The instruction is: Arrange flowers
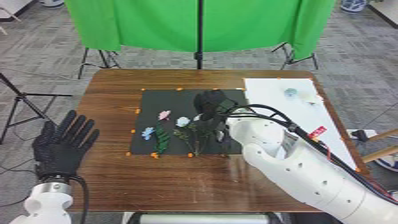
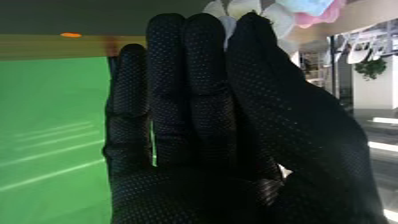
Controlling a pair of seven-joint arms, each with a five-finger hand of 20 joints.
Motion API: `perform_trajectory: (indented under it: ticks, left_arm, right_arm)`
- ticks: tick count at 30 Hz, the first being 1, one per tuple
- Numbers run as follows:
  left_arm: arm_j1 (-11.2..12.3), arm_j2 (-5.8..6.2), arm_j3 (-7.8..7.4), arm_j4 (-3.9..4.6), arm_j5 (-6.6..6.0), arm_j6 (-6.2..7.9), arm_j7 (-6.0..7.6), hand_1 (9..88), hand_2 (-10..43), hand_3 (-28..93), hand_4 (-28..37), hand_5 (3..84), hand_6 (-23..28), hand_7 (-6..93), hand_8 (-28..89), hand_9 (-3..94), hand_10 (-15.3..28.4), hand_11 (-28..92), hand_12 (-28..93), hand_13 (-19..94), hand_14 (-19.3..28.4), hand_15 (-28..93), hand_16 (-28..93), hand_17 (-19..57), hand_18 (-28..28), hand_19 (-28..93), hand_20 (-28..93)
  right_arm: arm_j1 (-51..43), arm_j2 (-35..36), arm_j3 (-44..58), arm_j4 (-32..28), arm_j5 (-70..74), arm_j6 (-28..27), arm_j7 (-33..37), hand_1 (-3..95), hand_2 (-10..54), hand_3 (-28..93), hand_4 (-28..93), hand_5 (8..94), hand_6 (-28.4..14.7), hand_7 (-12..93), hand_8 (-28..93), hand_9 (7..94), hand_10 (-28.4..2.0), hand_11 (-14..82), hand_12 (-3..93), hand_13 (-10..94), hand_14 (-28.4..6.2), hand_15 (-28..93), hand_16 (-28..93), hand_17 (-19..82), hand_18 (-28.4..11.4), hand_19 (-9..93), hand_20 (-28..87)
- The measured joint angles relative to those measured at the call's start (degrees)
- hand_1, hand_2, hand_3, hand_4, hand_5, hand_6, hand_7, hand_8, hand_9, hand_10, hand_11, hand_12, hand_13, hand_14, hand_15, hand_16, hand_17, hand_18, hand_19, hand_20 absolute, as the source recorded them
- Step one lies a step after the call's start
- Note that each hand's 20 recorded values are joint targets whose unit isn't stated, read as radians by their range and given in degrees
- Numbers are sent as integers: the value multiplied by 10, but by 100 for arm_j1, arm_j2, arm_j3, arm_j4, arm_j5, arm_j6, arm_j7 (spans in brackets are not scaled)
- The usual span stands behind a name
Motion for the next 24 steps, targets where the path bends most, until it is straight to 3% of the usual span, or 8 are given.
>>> perform_trajectory:
  ticks: [6, 13, 19, 24]
  left_arm:
    - [6, 1, -11, -3, -23, 11, 5, 239, 130, 744, -283, 438, 74, 132, -92, 368, 144, 223, 103, 279, 138, 308, -56, -31, 126, 256, 123]
    - [18, 1, -21, -10, -170, 79, 43, 243, 131, 747, -283, 448, 77, 139, -92, 377, 145, 232, 104, 287, 140, 325, -55, -33, 128, 270, 129]
    - [25, 1, -32, -49, -231, 270, 72, 245, 131, 747, -283, 451, 78, 142, -96, 379, 146, 238, 102, 288, 139, 332, -61, -34, 129, 277, 129]
    - [34, -1, -40, -62, -297, 318, 99, 247, 133, 747, -283, 460, 79, 149, -97, 387, 146, 249, 103, 295, 138, 342, -62, -33, 130, 285, 132]
  right_arm:
    - [-15, 10, -57, 6, -142, -41, -73, 626, -95, 663, -283, 687, 35, 494, 65, 817, -58, 156, 483, 667, -35, 334, 436, 228, -180, 573, 280]
    - [-3, 58, -139, 66, -435, -30, -246, 618, -95, 669, -283, 666, 31, 464, 25, 798, -53, 131, 452, 649, -32, 321, 427, 225, -178, 548, 267]
    - [-5, 70, -96, 76, -429, -149, -248, 613, -95, 661, -283, 661, 30, 445, 10, 792, -55, 122, 443, 642, -34, 317, 422, 222, -178, 540, 262]
    - [-15, 72, -41, 74, -429, -272, -266, 604, -95, 663, -283, 655, 28, 424, -6, 782, -58, 115, 436, 634, -40, 320, 411, 217, -180, 538, 260]
